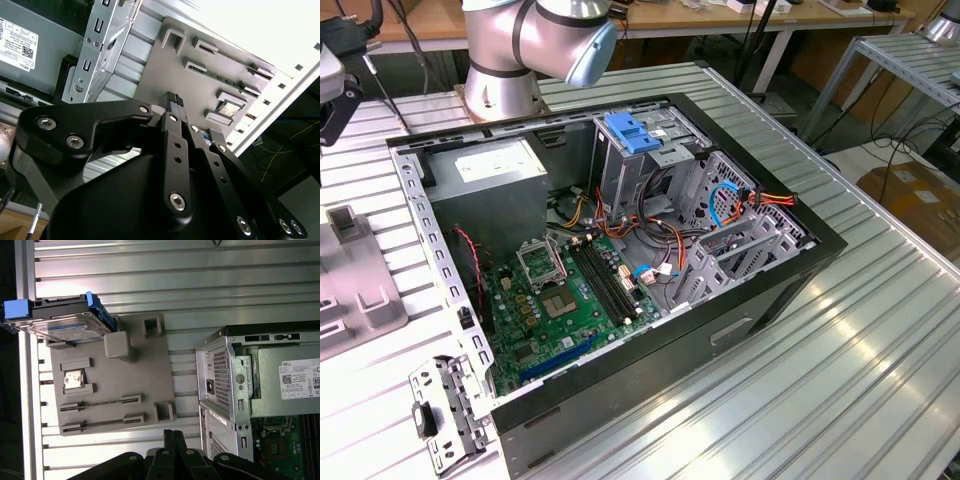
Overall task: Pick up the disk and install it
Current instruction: 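Reach for the disk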
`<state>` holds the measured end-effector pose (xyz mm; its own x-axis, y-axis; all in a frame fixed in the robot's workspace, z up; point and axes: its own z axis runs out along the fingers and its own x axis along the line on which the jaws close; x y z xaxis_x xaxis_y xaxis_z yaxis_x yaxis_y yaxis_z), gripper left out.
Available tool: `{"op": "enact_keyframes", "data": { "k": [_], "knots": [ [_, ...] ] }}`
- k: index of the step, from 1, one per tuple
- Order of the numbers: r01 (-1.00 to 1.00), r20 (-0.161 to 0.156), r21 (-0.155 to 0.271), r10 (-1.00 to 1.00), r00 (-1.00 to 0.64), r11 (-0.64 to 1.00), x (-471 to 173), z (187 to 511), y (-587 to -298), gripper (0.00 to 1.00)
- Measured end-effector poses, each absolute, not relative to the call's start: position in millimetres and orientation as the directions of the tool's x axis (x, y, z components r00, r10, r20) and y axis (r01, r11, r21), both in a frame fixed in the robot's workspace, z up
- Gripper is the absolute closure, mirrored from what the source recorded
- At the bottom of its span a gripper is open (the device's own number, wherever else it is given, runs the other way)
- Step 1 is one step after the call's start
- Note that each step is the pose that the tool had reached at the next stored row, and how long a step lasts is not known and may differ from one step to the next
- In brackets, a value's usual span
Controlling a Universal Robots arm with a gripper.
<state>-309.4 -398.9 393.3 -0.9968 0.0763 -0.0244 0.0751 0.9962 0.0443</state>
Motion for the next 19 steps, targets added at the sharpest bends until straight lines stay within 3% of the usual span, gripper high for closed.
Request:
{"op": "enact_keyframes", "data": {
  "k": [19],
  "knots": [
    [0.075,-0.024,0.044,0.076,-0.997,0.996,-324.9,393.2,-399.0,0.89]
  ]
}}
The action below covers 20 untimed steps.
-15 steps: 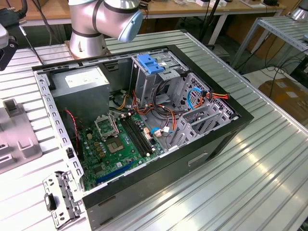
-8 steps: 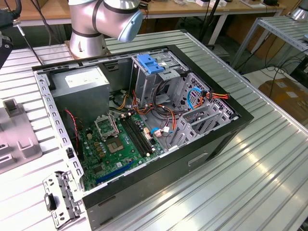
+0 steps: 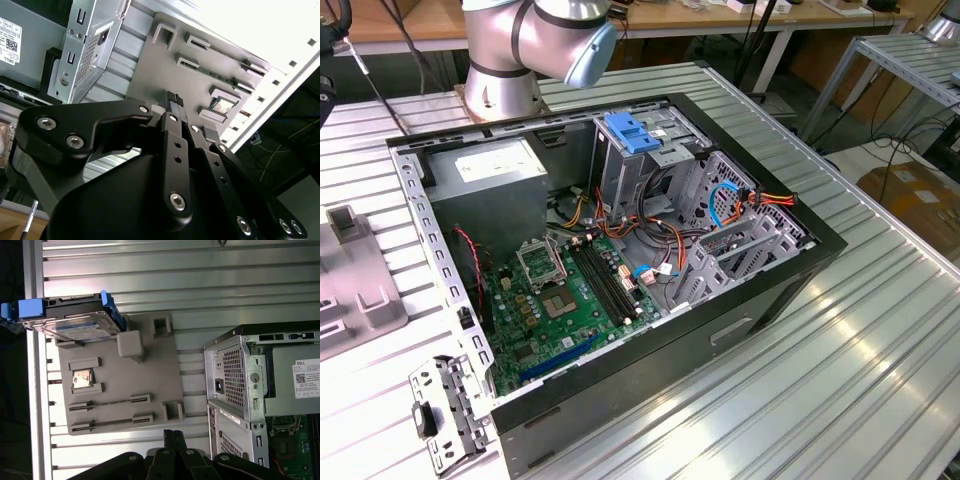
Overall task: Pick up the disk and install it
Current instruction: 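Reach for the disk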
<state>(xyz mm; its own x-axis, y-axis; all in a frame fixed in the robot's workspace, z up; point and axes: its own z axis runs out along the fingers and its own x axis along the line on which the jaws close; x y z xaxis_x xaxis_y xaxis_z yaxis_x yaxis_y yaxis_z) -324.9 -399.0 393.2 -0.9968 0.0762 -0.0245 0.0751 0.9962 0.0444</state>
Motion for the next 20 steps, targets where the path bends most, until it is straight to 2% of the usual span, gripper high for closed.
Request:
{"op": "enact_keyframes", "data": {
  "k": [20],
  "knots": [
    [0.075,-0.024,0.044,0.076,-0.997,0.996,-339.2,392.7,-398.9,0.89]
  ]
}}
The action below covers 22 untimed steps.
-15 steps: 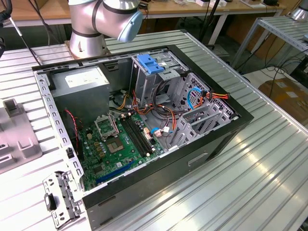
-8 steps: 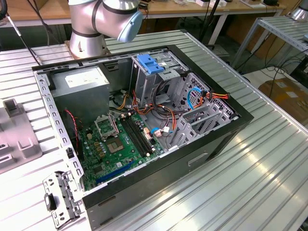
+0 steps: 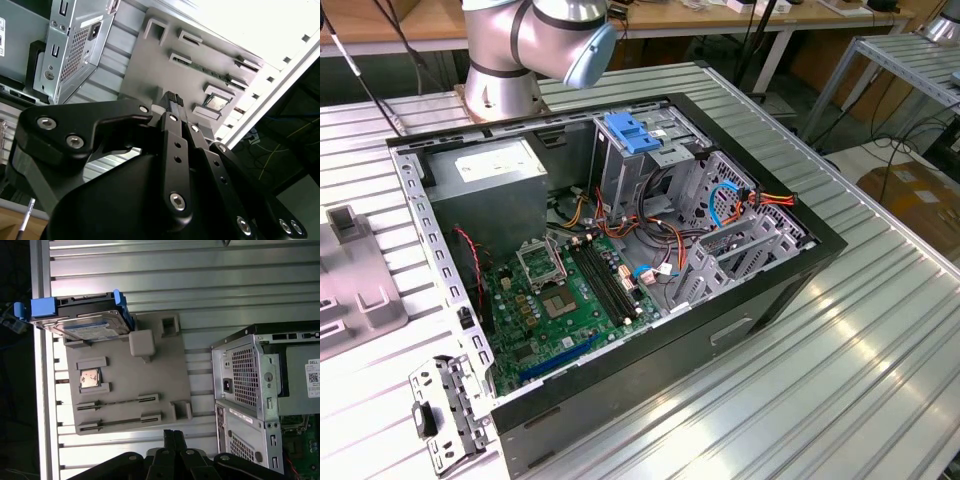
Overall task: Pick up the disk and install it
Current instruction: 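Reach for the disk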
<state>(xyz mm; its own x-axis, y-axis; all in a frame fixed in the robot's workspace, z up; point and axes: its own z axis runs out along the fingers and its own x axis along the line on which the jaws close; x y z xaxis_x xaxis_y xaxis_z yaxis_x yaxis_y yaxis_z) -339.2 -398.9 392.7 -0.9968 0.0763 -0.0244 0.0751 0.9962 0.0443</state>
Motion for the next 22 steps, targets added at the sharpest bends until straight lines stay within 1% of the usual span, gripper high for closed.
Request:
{"op": "enact_keyframes", "data": {
  "k": [13,22],
  "knots": [
    [0.075,-0.024,0.044,0.076,-0.997,0.996,-352.4,391.1,-398.8,0.89],
    [0.075,-0.025,0.044,0.076,-0.997,0.996,-356.5,389.9,-393.6,0.89]
  ]
}}
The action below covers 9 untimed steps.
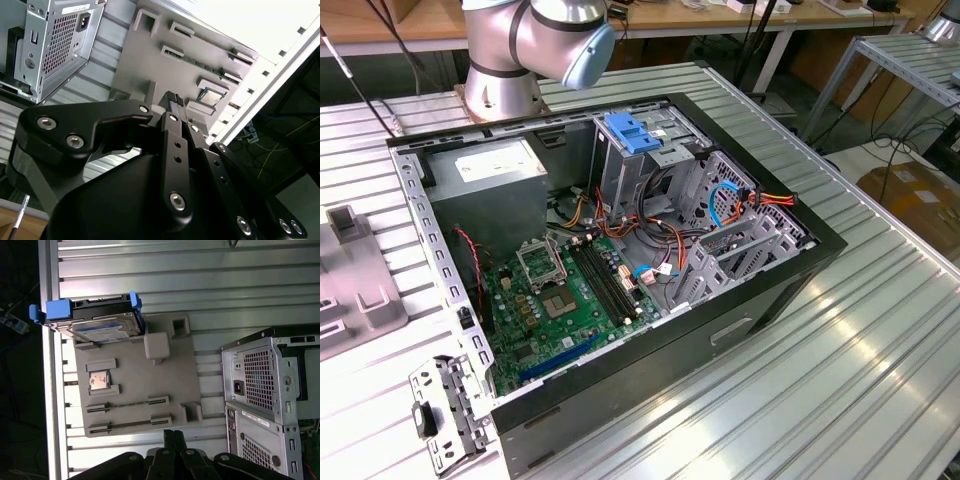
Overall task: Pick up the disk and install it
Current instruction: 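Reach for the disk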
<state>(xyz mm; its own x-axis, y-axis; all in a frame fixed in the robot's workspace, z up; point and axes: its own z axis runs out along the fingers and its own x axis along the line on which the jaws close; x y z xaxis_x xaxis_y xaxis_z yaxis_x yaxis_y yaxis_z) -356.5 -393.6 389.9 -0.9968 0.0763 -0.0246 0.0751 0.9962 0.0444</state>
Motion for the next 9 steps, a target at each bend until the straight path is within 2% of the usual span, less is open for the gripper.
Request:
{"op": "enact_keyframes", "data": {
  "k": [9],
  "knots": [
    [0.075,-0.024,0.044,0.076,-0.997,0.996,-360.7,389.1,-391.6,0.89]
  ]
}}
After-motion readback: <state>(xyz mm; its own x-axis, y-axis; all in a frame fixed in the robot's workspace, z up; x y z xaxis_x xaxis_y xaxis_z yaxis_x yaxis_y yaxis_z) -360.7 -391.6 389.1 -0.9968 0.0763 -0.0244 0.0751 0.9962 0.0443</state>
